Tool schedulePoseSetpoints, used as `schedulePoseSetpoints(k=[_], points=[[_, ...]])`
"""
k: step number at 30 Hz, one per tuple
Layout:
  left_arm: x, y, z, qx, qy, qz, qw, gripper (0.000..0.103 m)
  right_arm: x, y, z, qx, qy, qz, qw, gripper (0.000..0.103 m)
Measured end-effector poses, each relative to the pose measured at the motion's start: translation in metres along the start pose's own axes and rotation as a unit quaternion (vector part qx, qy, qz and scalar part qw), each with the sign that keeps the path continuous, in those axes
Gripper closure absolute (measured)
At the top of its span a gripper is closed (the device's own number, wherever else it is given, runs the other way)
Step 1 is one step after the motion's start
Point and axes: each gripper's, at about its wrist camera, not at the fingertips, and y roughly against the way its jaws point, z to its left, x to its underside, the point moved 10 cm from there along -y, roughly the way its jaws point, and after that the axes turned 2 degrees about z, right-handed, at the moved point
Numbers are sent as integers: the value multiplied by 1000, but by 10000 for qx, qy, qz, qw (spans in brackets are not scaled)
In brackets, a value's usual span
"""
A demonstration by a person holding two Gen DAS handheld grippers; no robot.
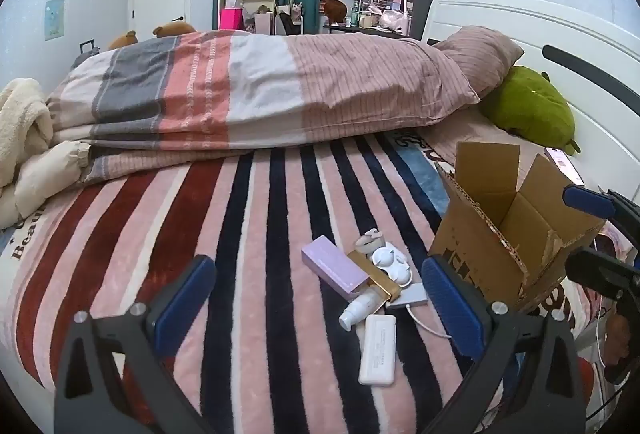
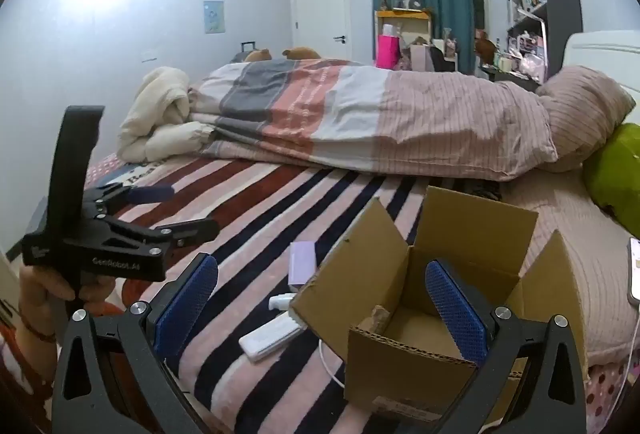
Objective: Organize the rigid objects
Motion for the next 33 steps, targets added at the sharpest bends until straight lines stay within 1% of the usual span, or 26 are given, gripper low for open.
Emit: schedulePoseSetpoints(k=[2, 3, 5, 8, 12, 33], points=[[0, 0, 1, -34, -26, 19, 10000, 0, 0, 1, 3, -85, 34, -22, 10000, 0], [0, 0, 1, -39, -17, 16, 10000, 0, 1, 2, 5, -69, 60, -11, 10000, 0], [1, 0, 1, -35, -29, 36, 10000, 0, 2, -5, -6, -3, -165, 154, 9997, 0], [1, 1, 1, -36, -19, 37, 10000, 0, 2, -5, -4, -2, -122, 151, 9998, 0], [2, 1, 1, -25, -2, 15, 10000, 0, 3, -8, -2, 6, -119, 254, 9996, 0], [2, 2, 6, -11, -18, 29, 10000, 0, 4, -9, 0, -60, -106, 238, 9996, 0]])
